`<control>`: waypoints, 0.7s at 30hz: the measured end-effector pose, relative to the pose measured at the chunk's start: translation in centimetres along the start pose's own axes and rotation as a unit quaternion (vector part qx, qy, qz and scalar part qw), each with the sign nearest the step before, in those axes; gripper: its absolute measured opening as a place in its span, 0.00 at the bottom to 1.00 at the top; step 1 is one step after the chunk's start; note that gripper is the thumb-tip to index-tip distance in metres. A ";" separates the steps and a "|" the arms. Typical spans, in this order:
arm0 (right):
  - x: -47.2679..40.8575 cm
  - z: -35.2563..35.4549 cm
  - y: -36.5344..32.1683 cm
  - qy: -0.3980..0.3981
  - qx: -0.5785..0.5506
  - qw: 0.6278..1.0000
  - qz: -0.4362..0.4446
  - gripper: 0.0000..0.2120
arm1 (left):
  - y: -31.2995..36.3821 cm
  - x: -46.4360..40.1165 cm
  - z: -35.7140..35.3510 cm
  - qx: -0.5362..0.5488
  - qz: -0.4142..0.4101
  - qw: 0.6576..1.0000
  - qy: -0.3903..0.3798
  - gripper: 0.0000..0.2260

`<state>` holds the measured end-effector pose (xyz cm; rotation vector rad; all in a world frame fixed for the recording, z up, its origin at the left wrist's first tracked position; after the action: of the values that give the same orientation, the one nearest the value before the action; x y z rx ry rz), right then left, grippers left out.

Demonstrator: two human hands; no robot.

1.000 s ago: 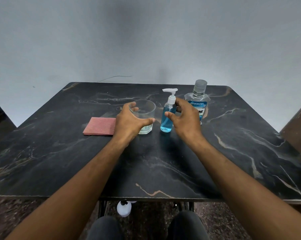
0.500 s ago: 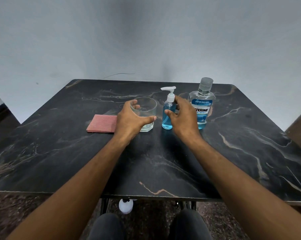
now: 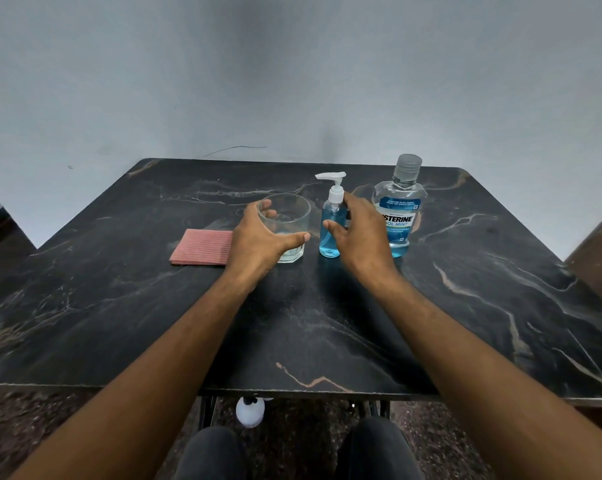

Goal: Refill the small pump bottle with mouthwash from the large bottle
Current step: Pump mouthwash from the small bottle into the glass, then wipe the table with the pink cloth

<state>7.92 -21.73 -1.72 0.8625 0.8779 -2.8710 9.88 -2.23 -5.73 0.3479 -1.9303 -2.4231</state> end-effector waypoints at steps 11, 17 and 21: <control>2.4 1.7 -0.9 -0.003 0.047 0.999 0.018 0.39 | 0.4 1.8 2.2 -0.087 -0.014 0.996 -0.011 0.47; 5.3 4.7 -6.3 0.086 -0.012 0.976 0.202 0.17 | 0.3 4.5 7.0 -0.098 -0.045 0.994 -0.022 0.15; 6.4 0.6 -11.5 -0.042 0.013 0.949 0.312 0.08 | 0.5 5.1 10.4 -0.186 -0.105 0.977 0.017 0.10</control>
<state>0.21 -11.44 1.26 0.8243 0.4449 -2.3446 2.90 6.83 -3.88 0.5969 -1.4431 -2.8142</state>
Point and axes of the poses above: each hand's wrist, its own x-axis away from the middle knuckle, its own z-axis out of the back of the hand, y = z × x, the point moved 9 cm from there along -x, towards the middle knuckle, and after that the axes turned 11 degrees about x, right-handed, at the moved point
